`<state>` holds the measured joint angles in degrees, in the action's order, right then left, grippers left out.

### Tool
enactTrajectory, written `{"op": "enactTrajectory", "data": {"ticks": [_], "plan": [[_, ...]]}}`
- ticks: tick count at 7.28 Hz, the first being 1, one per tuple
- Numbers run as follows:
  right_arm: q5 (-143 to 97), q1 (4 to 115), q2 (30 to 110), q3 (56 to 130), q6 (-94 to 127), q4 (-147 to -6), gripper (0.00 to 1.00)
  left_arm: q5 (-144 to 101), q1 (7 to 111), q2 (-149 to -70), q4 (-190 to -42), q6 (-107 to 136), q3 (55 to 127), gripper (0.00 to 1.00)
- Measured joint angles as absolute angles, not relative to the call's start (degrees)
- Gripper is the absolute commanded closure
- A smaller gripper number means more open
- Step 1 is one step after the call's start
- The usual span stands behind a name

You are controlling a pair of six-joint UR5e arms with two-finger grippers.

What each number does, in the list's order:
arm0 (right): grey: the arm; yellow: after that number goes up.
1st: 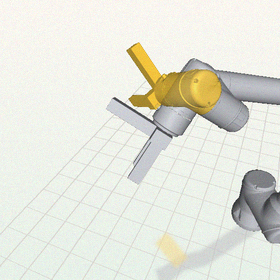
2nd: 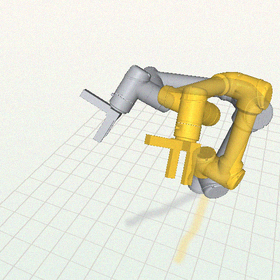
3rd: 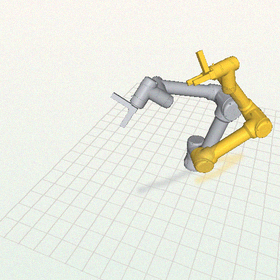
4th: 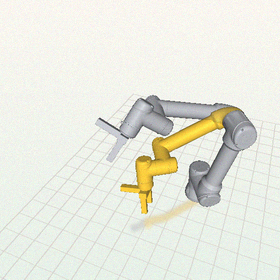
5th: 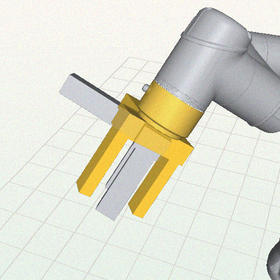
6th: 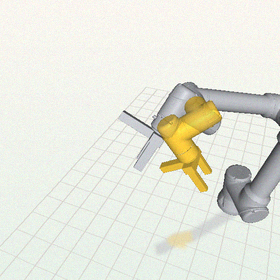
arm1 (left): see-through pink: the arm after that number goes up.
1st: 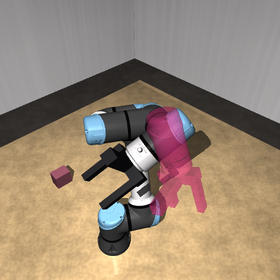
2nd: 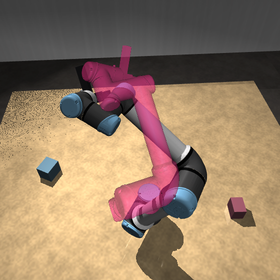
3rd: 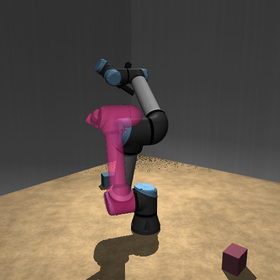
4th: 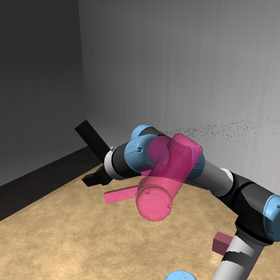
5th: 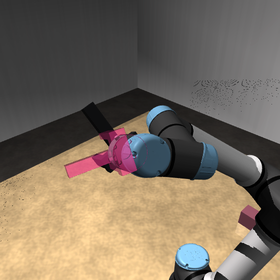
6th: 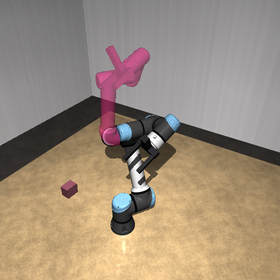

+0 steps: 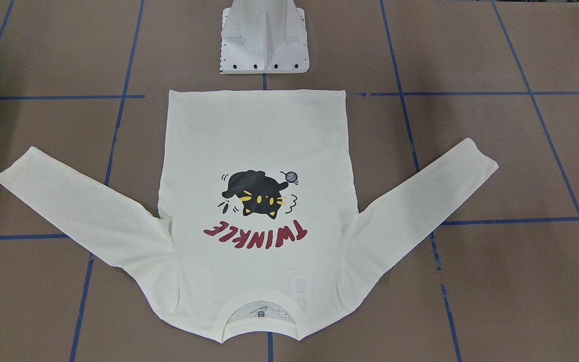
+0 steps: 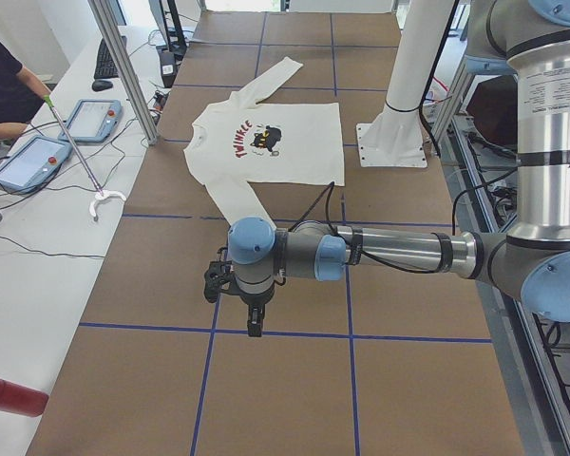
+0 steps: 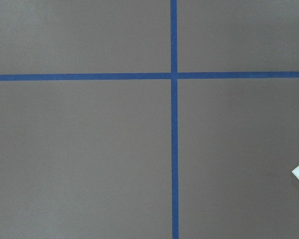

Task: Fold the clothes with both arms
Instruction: 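Lower the right gripper onto the nearest sleeve cuff and grasp it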

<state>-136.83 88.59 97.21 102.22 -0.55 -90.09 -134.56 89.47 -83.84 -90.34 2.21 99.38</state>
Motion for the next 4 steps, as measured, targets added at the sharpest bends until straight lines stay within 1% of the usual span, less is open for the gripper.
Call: {"op": "enactTrajectory", "data": {"ticks": [2,4], "plan": [[-137.04,88.59,97.15,102.51,-0.41,-90.03,0.00,-134.55,89.47,-83.85,-90.37,2.18,99.70,0.00],[-137.48,88.23,96.59,103.10,-0.15,-89.95,0.00,-134.42,89.42,-84.82,-90.45,1.96,101.56,0.00]]}}
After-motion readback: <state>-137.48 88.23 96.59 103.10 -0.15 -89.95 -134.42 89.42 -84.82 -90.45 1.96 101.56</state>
